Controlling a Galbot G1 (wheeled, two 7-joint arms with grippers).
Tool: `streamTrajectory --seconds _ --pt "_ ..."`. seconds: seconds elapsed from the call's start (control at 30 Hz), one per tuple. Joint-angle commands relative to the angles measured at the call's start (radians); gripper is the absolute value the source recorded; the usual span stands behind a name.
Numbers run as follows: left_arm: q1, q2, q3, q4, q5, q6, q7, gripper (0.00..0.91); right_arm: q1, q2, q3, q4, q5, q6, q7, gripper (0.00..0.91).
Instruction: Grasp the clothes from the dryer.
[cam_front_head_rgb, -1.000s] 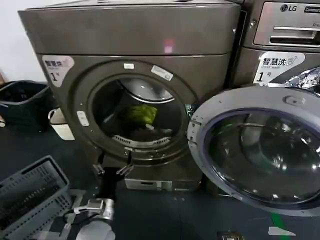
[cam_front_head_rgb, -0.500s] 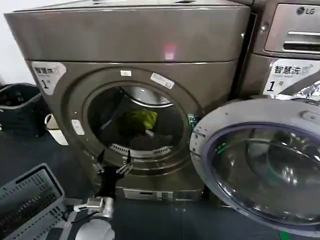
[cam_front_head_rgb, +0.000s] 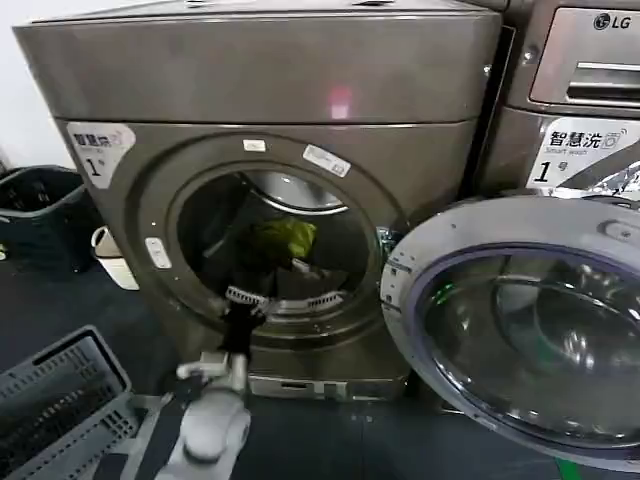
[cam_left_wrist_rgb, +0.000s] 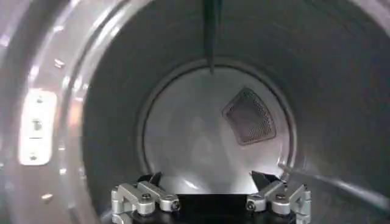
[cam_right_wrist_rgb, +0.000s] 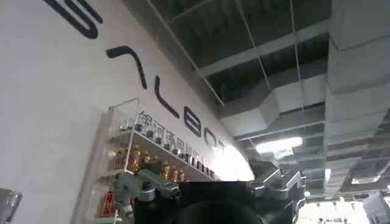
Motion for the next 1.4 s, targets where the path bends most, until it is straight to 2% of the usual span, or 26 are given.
streamTrajectory --seconds 0.03,0.27,0.33,0.4,0.53,0.63,0.9,1.0,1.27,1.4 --pt "-0.369 -0.041 0.012 0.388 -0.017 -0.010 0.019 0.907 0.002 0.008 -0.011 0.024 -0.048 -0.006 -0.022 0.907" --pt "-0.583 -0.015 0.022 0.610 0.002 0.043 0.211 0.907 0.001 0.010 -0.017 0.035 -0.045 -0.009 -0.025 0.907" --pt "-0.657 0.008 0.026 0.699 0.075 0.094 0.325 0.907 -0.001 0.012 -0.017 0.035 -0.045 -0.008 -0.025 0.907" --pt "-0.741 0.033 0.060 0.805 0.160 0.075 0.454 0.907 -0.001 0.009 -0.017 0.032 -0.045 -0.007 -0.025 0.907" --pt "-0.873 0.032 0.094 1.009 0.290 0.027 0.575 0.907 0.005 0.011 -0.025 0.036 -0.044 -0.007 -0.024 0.907" --pt "-0.923 0.047 0.167 1.068 0.371 0.018 0.712 0.907 0.009 0.010 -0.029 0.034 -0.045 -0.006 -0.023 0.907" --pt "-1.085 0.028 0.309 1.326 0.660 -0.085 0.945 0.907 0.014 0.013 -0.039 0.030 -0.046 0.003 -0.025 0.907" --pt "-1.141 0.026 0.351 1.391 0.711 -0.128 1.027 0.907 0.016 0.013 -0.039 0.030 -0.046 0.005 -0.025 0.907" --pt "-1.236 0.036 0.437 1.445 1.033 -0.176 1.212 0.907 0.024 0.015 -0.050 0.033 -0.048 0.007 -0.025 0.907" --pt "-1.244 0.018 0.447 1.469 1.070 -0.153 1.192 0.907 0.022 0.018 -0.048 0.036 -0.048 0.009 -0.025 0.907"
